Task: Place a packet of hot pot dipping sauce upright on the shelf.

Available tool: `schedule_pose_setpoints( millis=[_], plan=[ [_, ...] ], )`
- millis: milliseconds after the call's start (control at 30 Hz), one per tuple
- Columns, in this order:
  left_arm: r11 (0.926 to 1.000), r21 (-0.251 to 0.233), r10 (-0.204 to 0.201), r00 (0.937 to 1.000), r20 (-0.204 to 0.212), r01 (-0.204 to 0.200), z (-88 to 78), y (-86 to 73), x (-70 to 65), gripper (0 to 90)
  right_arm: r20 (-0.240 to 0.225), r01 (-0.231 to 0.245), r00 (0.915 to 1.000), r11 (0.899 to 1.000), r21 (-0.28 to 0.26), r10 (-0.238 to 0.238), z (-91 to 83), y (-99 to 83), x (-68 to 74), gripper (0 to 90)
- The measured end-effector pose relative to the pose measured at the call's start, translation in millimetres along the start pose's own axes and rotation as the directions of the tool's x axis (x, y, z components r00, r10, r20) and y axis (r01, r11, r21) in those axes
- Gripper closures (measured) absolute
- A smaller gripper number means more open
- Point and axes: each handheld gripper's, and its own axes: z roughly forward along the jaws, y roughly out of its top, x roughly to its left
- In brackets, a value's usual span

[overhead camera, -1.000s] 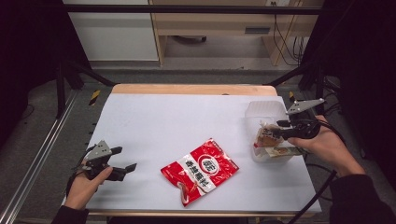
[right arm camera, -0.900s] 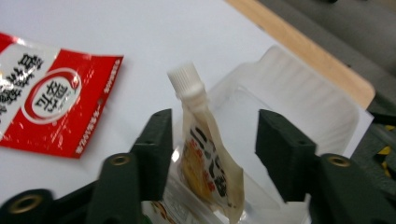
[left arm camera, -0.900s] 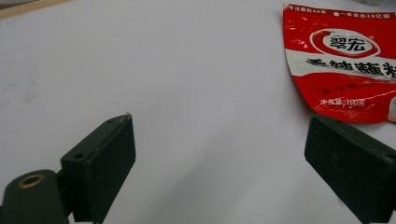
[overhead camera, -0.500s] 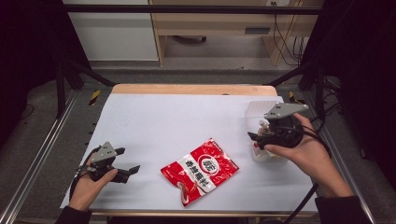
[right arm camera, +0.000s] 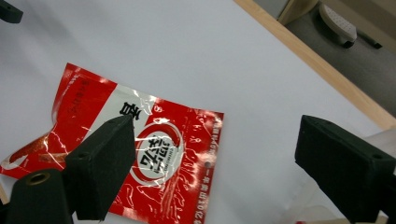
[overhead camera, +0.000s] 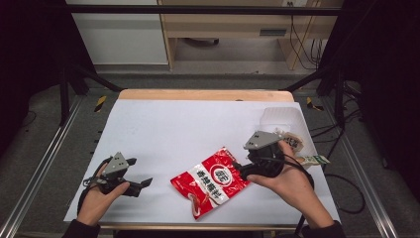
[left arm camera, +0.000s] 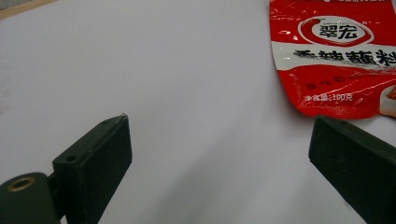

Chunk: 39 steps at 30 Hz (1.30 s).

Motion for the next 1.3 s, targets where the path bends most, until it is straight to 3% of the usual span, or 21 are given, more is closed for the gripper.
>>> schedule_pose_setpoints(
  millis=[133,433,933,1300],
  plan=[
    [1.0,0.003,0.008,1.0,0.0,-0.008,1.5,0.5,-2.3,5.7,-0.019,-0.038,0.9991,0.999,0.0,0.038,15.6,-5.3,8.5,11.2],
    [0.9999,0.003,0.014,0.9999,0.002,-0.014,3.5,1.2,-5.4,5.7,-0.044,-0.071,0.9964,0.997,0.026,0.073,42.4,-16.3,22.6,12.6],
    [0.9995,0.009,0.029,0.9995,0.009,-0.029,6.6,2.7,-10.6,5.7,0.012,-0.17,0.9854,0.985,0.029,0.17,64.6,-35.8,21.4,18.9],
    [0.9987,0.022,0.045,0.9989,0.015,-0.045,10.3,3.2,-15.2,5.7,0.045,-0.213,0.9765,0.976,0.046,0.211,71.5,-56.9,20.4,21.6]
  ],
)
